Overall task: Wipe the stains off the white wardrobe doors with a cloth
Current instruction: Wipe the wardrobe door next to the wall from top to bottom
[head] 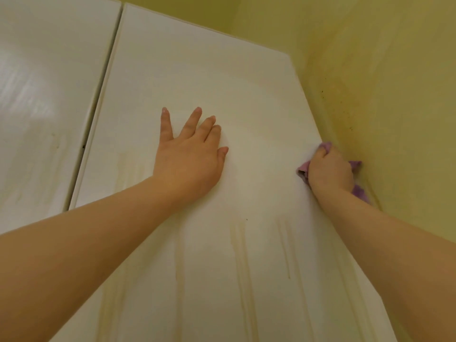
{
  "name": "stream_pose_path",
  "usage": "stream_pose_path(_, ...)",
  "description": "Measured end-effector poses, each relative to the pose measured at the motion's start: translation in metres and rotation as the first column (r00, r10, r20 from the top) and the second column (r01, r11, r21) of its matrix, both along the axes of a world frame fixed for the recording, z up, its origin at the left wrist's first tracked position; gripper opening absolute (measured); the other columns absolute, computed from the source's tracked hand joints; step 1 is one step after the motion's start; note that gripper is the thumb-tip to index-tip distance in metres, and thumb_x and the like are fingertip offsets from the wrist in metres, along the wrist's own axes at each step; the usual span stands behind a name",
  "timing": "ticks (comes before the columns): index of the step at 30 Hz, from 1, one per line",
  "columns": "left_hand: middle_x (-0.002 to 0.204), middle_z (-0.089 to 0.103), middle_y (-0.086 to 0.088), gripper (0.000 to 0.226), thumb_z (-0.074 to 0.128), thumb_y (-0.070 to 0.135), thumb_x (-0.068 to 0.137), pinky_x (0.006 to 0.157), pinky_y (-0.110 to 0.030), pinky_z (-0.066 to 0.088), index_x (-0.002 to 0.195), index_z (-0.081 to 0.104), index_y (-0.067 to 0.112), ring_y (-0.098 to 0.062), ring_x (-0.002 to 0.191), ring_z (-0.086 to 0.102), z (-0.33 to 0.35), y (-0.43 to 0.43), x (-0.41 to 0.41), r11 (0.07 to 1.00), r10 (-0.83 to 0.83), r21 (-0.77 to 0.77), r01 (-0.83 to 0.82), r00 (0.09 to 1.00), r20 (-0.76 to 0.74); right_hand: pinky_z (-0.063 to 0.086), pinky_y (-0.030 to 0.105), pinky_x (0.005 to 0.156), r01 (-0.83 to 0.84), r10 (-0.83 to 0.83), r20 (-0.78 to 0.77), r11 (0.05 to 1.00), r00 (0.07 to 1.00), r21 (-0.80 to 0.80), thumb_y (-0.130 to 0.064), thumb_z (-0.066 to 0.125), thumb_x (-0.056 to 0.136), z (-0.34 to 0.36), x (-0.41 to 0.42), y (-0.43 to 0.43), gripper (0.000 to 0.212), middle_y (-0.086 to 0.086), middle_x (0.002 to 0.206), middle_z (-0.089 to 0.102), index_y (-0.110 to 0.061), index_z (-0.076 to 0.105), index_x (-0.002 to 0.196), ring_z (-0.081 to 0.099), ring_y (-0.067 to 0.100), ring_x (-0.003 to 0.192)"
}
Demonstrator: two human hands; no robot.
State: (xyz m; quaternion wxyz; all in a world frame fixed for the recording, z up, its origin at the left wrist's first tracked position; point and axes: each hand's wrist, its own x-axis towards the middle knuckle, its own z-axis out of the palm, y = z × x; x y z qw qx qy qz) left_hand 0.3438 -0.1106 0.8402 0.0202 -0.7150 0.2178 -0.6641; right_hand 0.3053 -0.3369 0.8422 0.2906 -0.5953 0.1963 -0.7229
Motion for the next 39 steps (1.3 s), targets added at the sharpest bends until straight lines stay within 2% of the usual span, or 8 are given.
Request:
stream_pose_path(6,0.16,0.003,0.005,0.057,0.005,0.041,0.1,0.108,-0.051,-0.021,0.152,0.005,0.018,-0.011,0.146,-0.001,0.003,0.006,-0.004,0.997,0.065,0.051,-0.063,0.997,-0.034,0.018,0.037,0.11,0.057,-0.076,-0.061,0.96,0.995,-0.273,-0.024,0.025,0.1,0.03,0.012,0.006,0.043,0.009,0.146,0.034,-0.01,0.035,0.14,0.025,0.022,0.136)
stream_pose_path(12,0.16,0.005,0.005,0.056,0.005,0.04,0.1,0.109,-0.052,-0.02,0.152,0.008,0.018,-0.01,0.146,0.002,0.002,0.01,-0.007,0.994,0.078,0.079,-0.073,0.995,-0.055,0.029,0.041,0.102,0.082,-0.084,0.015,0.991,0.996,0.101,-0.025,0.026,0.101,0.01,0.018,-0.006,0.04,0.014,0.136,0.046,-0.004,0.04,0.132,0.036,0.028,0.129)
stream_pose_path(17,0.16,0.006,0.005,0.055,0.006,0.039,0.101,0.109,-0.052,-0.019,0.152,0.009,0.018,-0.011,0.146,0.002,0.003,0.012,-0.01,0.995,0.05,0.087,-0.043,0.996,-0.075,0.021,0.034,0.108,0.054,-0.08,-0.043,0.901,0.996,-0.431,-0.023,0.027,0.101,0.01,0.014,0.028,0.044,0.007,0.148,0.034,-0.011,0.032,0.143,0.027,0.023,0.137)
stream_pose_path(23,0.16,-0.004,0.004,0.056,0.006,0.04,0.101,0.11,-0.05,-0.018,0.152,0.002,0.018,-0.011,0.146,-0.006,-0.003,0.024,-0.01,0.997,0.047,0.07,-0.039,0.993,-0.105,0.022,0.038,0.109,0.12,-0.129,-0.035,0.971,0.991,-0.207,-0.024,0.025,0.101,0.0,0.013,0.031,0.045,0.008,0.148,0.033,-0.009,0.031,0.143,0.025,0.023,0.137)
stream_pose_path(27,0.16,-0.006,0.004,0.056,0.005,0.04,0.101,0.11,-0.049,-0.019,0.152,-0.002,0.018,-0.012,0.146,-0.01,-0.008,0.035,-0.01,0.998,0.044,0.054,-0.037,0.991,-0.128,0.017,0.024,0.11,-0.043,0.0,-0.073,0.809,0.997,-0.587,-0.02,0.034,0.1,-0.019,0.011,0.038,0.042,0.007,0.143,0.042,-0.01,0.037,0.141,0.028,0.014,0.136)
stream_pose_path(31,0.159,-0.011,0.004,0.057,0.005,0.041,0.1,0.11,-0.049,-0.02,0.151,-0.008,0.017,-0.013,0.145,-0.015,-0.015,0.046,-0.009,0.995,0.08,0.072,-0.071,0.987,-0.141,0.021,0.031,0.108,0.066,-0.077,-0.029,0.957,0.997,-0.282,-0.022,0.03,0.101,-0.02,0.009,0.033,0.043,0.009,0.143,0.041,-0.01,0.034,0.142,0.028,0.019,0.135)
stream_pose_path(35,0.159,-0.013,0.004,0.058,0.004,0.041,0.1,0.11,-0.048,-0.019,0.151,-0.01,0.017,-0.013,0.144,-0.017,-0.022,0.057,-0.01,0.995,0.087,0.069,-0.078,0.988,-0.127,0.018,0.032,0.111,-0.075,-0.032,-0.152,0.758,0.988,-0.648,-0.02,0.034,0.1,-0.033,0.009,0.053,0.044,0.002,0.149,0.032,-0.013,0.033,0.143,0.023,0.017,0.14)
stream_pose_path(39,0.158,-0.016,0.004,0.057,0.004,0.041,0.1,0.111,-0.048,-0.019,0.15,-0.013,0.018,-0.013,0.143,-0.02,-0.024,0.063,-0.013,0.997,0.068,0.051,-0.063,0.992,-0.103,0.016,0.034,0.112,-0.054,0.024,-0.085,0.931,0.996,-0.361,-0.025,0.027,0.101,-0.026,0.008,0.068,0.045,0.004,0.152,0.027,-0.012,0.028,0.145,0.018,0.02,0.141)
